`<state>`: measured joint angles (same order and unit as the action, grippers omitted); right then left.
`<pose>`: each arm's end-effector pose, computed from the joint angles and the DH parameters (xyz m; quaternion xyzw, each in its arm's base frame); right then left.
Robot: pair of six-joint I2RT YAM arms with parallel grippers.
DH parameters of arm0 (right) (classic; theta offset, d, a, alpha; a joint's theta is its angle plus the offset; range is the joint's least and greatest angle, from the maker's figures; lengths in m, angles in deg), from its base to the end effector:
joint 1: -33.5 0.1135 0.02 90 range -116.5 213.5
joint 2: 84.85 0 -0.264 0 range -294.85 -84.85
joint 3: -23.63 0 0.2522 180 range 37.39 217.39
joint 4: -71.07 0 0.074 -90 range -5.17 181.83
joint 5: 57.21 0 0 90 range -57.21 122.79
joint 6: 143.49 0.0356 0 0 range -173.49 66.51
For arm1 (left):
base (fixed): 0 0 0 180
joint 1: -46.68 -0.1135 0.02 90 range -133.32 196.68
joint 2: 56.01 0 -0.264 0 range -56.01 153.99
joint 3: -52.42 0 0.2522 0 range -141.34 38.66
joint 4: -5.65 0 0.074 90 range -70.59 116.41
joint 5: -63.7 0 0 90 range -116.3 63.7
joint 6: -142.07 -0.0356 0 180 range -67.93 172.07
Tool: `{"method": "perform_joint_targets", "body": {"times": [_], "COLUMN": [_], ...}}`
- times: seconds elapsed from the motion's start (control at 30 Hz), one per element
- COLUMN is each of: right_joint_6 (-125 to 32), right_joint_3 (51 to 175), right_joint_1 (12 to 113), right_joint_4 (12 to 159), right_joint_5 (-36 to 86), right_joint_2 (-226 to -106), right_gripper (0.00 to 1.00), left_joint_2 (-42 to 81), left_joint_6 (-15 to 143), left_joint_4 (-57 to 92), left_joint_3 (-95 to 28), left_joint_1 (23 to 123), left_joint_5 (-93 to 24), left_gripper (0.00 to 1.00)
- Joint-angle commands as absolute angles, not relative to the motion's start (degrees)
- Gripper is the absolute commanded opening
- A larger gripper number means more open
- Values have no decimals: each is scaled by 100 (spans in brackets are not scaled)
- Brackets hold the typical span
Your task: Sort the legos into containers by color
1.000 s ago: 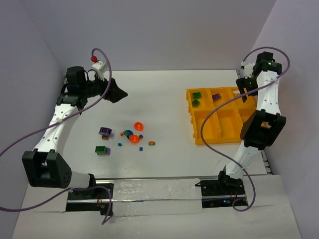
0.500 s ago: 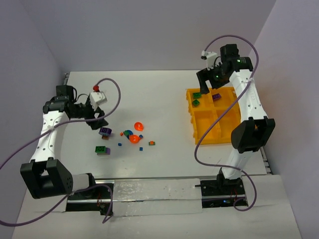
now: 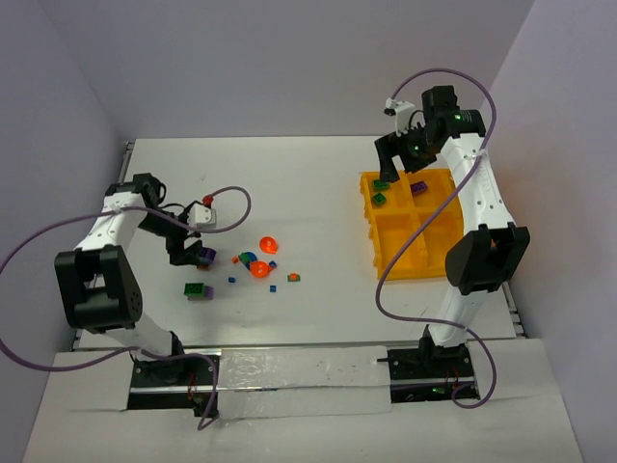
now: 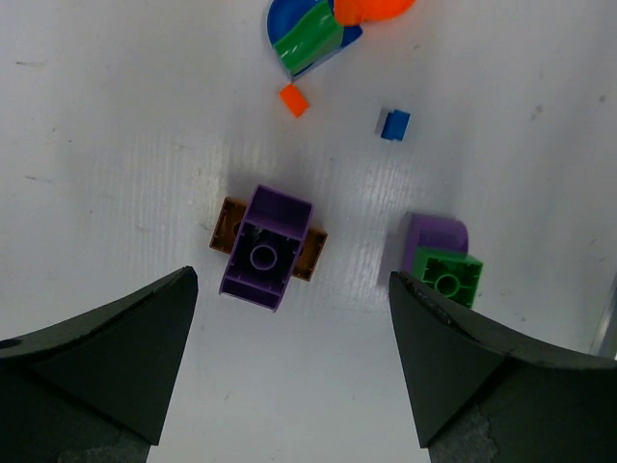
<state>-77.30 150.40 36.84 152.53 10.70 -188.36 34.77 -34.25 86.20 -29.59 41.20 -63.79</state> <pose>0.3683 0.0349 0.3789 -0.2726 0.9052 0.1335 0.2973 0.2749 0.0046 0.2368 0.6154 0.7197 -0.2196 0.2347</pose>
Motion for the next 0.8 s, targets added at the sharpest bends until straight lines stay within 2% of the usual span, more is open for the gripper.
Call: {"method": "perform_joint_targets", "body": {"times": [0.0,0.23,0.6,0.77], "right_joint_6": [-7686,-7686,-7713,-7713], "right_joint_3": [14972,14986,14954,14989], "right_joint_1": [3640,3631,3631,3626], "right_joint_4": [15224,15242,15259,15251], "right_joint_5": [1081,1222,1310,1319], "right_joint_2": [-18531,-18484,-18557,-18602], "right_gripper": [97,100,100,100], "left_joint_2": [3644,3774,3777,3812], "left_joint_6": [-4030,-4129,-4047,-4109], "left_joint_4": [8442,7934,7329,7179], "left_joint_3": [-3151,-2716,-2393,-2278], "left_joint_1": [4123,4255,4447,4560], "left_joint_5": [-6116,-5809,-5807,-5706], "left_gripper": [94,94,80,66]}}
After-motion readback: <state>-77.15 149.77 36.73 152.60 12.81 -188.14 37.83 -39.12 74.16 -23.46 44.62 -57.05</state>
